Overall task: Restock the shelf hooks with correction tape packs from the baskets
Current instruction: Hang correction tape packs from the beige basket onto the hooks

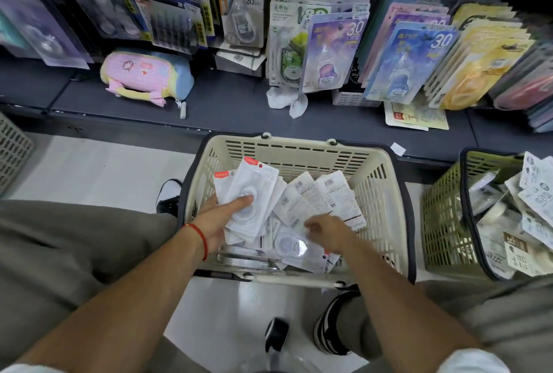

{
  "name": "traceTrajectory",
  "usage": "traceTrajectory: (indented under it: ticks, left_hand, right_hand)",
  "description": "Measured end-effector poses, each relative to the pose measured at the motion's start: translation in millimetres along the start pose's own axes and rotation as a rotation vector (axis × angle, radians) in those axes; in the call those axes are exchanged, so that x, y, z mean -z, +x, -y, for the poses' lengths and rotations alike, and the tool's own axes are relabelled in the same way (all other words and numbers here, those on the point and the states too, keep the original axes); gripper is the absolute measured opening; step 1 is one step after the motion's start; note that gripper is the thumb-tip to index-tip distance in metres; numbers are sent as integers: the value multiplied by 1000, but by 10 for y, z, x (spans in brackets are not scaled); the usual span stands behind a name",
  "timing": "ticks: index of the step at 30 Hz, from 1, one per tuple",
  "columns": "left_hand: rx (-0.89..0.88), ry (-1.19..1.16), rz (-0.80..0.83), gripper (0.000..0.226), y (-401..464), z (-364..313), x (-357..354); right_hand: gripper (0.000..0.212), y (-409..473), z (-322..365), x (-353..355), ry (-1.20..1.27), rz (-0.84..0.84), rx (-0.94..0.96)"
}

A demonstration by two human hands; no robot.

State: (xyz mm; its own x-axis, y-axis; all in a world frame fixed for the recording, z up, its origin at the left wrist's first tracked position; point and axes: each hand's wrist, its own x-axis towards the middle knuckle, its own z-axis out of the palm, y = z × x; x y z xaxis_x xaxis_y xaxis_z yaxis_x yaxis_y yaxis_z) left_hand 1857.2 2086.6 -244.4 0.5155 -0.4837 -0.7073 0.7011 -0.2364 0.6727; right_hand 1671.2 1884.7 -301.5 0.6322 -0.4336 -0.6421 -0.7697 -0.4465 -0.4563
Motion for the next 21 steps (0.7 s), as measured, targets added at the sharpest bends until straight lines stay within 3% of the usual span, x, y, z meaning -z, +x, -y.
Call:
traceTrajectory:
  ticks: [3,8,11,13,17,19,21]
  left_hand:
    - [-12,-7,10,48,-29,-17,-22]
    - [-28,24,25,47,-48,-17,-41]
    - [-40,28,40,51,-34,-18,-30]
    - [-48,29,49,65,-18,-25,-28]
    - [-80,33,83,80,-25,-69,-76]
    - [-93,35,124,77,-44,-108,-131]
    - [-128,14,204,63,-100,-178,-219]
  right_hand:
    - [45,38,-3,-171,-169,85,36]
    - [48,55,-105,-138,-279,158,-71]
    - [35,-36,-244,-11,-167,124,-92]
    - [26,-98,-212,253,-16,13,-48]
    - [14,-406,115,1030,386,-119,195]
    - [2,-587,327,1358,418,-151,288]
    - [7,-705,539,1560,446,-203,349]
